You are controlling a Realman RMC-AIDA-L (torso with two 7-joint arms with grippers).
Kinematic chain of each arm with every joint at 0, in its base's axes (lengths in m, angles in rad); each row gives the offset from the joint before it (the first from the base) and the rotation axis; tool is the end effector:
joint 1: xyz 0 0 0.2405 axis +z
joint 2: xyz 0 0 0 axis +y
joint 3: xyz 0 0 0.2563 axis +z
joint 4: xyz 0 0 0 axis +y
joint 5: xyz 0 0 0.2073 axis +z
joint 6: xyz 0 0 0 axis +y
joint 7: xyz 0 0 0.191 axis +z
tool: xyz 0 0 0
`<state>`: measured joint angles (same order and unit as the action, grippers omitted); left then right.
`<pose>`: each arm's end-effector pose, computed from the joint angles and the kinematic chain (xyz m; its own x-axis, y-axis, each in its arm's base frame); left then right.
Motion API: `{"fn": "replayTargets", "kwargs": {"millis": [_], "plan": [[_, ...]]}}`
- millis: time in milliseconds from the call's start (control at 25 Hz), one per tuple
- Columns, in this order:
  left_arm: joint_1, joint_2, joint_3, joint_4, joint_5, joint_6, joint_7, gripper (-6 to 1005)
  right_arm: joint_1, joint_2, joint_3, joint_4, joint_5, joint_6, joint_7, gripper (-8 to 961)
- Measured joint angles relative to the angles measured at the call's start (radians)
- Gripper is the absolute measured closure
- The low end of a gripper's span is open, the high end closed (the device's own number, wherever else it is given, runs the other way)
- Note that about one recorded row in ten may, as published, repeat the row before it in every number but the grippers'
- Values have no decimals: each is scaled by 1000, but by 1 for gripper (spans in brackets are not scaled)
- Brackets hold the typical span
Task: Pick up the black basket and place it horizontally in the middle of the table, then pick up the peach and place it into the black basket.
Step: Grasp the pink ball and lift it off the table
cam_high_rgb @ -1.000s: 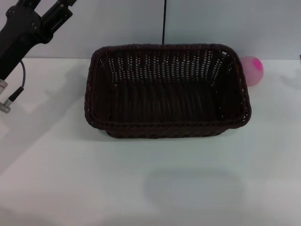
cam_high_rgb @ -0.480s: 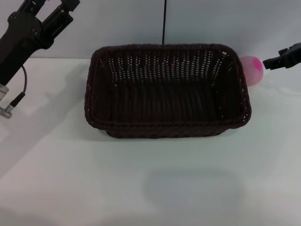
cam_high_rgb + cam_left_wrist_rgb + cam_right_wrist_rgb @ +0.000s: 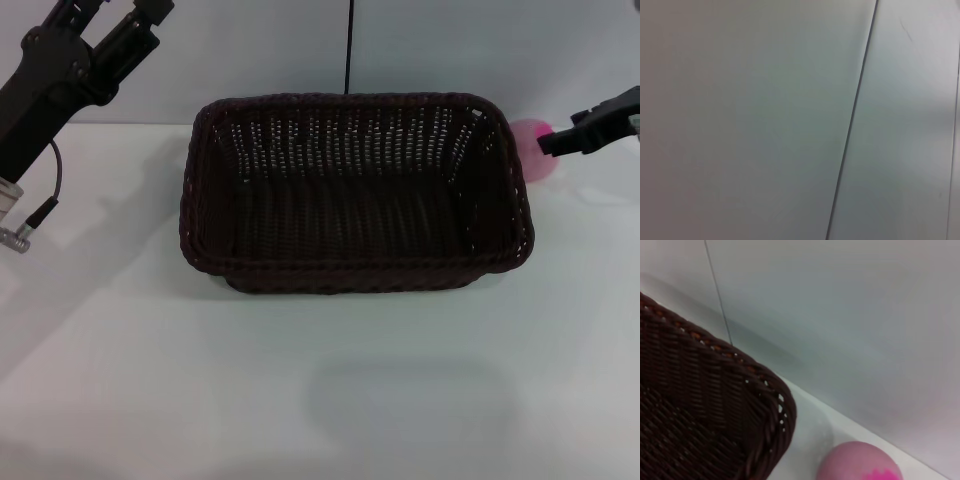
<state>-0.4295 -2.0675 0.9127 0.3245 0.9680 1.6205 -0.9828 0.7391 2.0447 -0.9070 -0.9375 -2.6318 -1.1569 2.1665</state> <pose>-0.2226 0.3518 0.0252 0.3245 -0.0825 0.9423 0.6283 -0.7259 -0.2800 0.2572 0.4534 0.0069 0.7839 -0.6163 -0.0751 -0.5296 -0.6007 -0.5989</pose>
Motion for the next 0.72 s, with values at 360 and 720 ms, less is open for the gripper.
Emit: {"fn": "replayTargets", "kwargs": {"millis": [360,720], "plan": [[-3,1,0,-13,-1,-3,1,159,-2,17,-37,37,4,99,-2,426],[-2,1,0,-15,-2,-7,1,159,9,20,-56,89,4,155,-5,496]]}}
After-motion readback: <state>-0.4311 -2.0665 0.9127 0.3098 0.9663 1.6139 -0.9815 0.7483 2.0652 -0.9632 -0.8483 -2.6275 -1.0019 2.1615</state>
